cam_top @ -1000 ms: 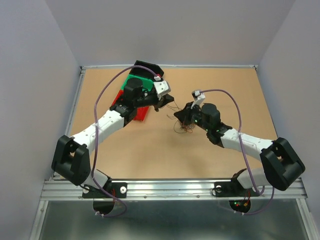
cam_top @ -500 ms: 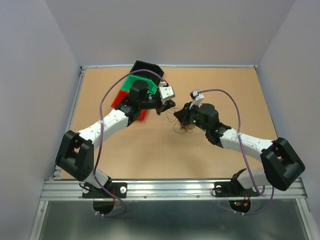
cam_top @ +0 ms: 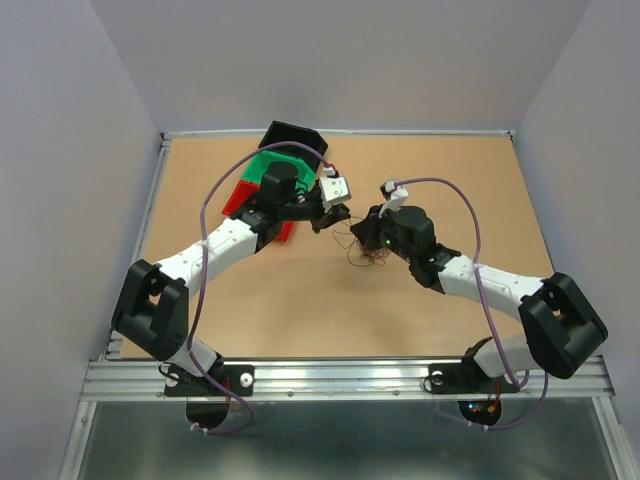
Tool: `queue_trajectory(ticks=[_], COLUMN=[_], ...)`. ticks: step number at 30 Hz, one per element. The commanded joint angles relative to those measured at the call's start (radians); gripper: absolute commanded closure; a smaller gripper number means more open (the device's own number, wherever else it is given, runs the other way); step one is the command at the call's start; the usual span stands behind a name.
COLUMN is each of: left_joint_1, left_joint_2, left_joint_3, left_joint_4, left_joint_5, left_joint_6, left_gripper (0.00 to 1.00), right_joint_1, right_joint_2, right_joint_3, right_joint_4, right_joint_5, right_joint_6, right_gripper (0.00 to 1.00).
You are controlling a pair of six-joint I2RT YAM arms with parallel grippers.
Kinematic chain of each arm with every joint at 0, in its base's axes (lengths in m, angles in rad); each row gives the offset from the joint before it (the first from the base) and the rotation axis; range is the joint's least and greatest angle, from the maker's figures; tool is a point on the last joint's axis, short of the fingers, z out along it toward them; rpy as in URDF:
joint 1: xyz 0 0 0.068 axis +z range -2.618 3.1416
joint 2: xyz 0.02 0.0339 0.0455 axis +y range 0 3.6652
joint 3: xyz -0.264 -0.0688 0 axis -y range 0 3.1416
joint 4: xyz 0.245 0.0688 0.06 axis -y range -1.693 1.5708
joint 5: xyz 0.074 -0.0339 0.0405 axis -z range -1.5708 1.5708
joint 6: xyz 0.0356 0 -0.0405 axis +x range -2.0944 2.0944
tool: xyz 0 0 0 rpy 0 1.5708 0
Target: Untangle the cables
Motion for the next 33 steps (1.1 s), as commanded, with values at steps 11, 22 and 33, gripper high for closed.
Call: queue_trajectory(ticks=[11,22,33], left_joint_1=[-0.01,-0.027,0.005], left_joint_2=[0.024,0.076,0.039], left_joint_3=[0.041,0.08,0.087], left_joint_4=[-0.031,-0.052,-0.009], left_joint_5=[0.033,-0.035,-0.134], left_joint_6=[0.055,0.058,-0.018], left_gripper=[0.61,0.87,1.0], right_joint_1=[0.005,0.007,0.005], right_joint_2=[-0.011,-0.02,-0.032], right_joint_3=[0.075,0.075,0.054], right_joint_4=[-0.002,0.001,-0.01], right_joint_5=[0.041,-0.022,0.104], right_joint_6=[0.011,-0.005,0.018], right_gripper=[0.99,0.99,0.56])
